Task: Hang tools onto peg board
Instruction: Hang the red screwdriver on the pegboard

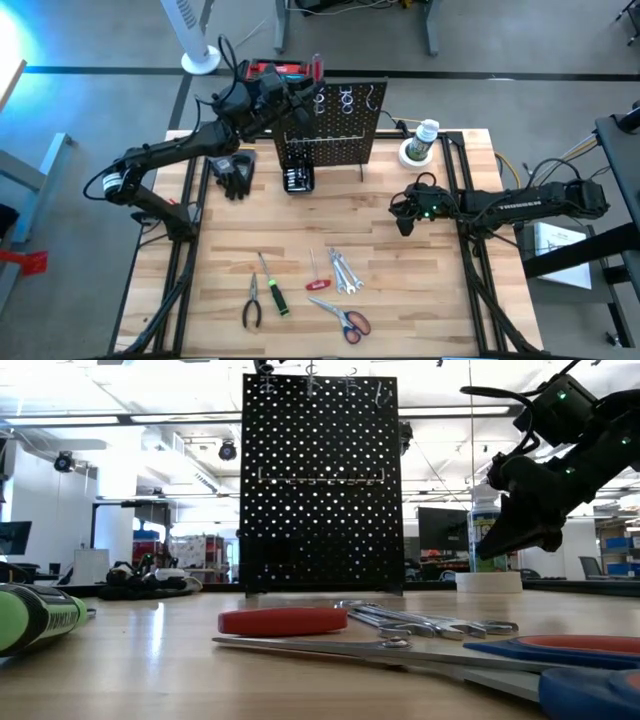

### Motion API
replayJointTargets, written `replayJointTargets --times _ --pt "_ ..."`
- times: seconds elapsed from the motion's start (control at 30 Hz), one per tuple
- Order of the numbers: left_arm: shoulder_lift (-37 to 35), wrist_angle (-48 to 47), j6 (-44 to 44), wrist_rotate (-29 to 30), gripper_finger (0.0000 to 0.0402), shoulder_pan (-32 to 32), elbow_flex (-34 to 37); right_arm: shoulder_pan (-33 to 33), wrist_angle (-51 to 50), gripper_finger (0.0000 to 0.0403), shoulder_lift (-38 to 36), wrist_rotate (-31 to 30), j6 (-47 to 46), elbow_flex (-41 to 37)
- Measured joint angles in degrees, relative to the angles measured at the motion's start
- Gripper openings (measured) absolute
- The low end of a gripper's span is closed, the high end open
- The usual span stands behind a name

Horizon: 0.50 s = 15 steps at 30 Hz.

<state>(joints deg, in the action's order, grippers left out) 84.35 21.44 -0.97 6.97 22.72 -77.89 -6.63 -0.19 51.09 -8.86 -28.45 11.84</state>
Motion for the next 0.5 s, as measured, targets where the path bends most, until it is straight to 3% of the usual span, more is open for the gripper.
replayJointTargets --times 0.5 --pt "0.1 -0.6 0.6 0.8 0.0103 -0.3 -0.5 0.0 0.1 0.0093 0.0 0.0 0.0 0.0"
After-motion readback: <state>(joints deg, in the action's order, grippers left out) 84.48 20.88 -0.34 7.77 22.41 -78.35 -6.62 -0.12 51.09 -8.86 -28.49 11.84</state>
